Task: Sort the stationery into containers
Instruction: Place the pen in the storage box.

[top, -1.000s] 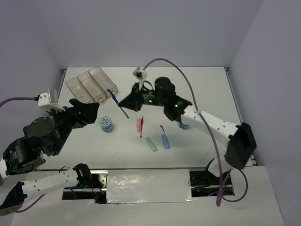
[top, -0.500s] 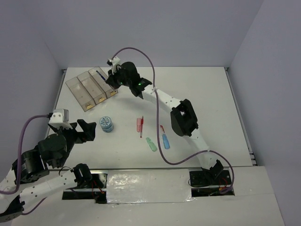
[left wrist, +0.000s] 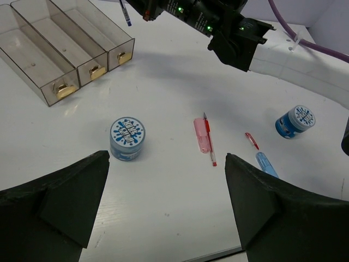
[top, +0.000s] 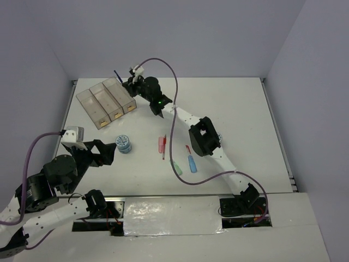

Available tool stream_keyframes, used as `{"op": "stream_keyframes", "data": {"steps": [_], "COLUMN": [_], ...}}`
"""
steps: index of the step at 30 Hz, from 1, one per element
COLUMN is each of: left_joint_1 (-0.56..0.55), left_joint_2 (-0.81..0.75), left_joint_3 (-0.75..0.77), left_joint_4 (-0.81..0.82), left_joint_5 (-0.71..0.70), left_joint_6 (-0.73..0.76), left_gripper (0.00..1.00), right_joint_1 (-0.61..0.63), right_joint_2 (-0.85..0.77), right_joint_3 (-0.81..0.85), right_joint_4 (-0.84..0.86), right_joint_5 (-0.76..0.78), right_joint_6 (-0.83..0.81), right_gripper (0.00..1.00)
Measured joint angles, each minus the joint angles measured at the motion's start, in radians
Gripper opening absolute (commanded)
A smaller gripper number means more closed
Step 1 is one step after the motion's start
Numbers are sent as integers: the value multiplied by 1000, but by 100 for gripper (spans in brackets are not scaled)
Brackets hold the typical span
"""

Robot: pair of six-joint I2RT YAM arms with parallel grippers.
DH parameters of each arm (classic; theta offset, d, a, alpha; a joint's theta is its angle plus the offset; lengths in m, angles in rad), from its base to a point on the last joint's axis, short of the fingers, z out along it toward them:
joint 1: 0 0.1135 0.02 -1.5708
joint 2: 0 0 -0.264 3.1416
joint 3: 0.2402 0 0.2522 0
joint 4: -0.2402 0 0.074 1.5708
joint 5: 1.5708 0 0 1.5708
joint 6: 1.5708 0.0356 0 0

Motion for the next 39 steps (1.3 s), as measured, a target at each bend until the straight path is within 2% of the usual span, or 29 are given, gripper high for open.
{"op": "stream_keyframes", "data": {"steps": [19, 23, 28, 39], "left_joint_1": [13, 14, 16, 16], "left_joint_2": [-11, 71, 146, 119], "left_joint_3": [1, 65, 90, 82], "left_joint_4": [10, -35, -22, 9], "left_joint_5": [34, -37, -63, -64], "left_joint_6": [-6, -77, -141, -214], "left_gripper": [99, 99, 99, 99], "right_joint_1": [-32, -31, -31, -52], "right_joint_2": [45, -32, -44, -30], "right_joint_3": [43, -103, -61, -14], "right_joint_4": [15, 40, -5, 96], "right_joint_5": [-40, -42, -30, -68], "right_joint_6": [134, 150, 168, 338], "right_gripper": [0, 0, 0, 0]}}
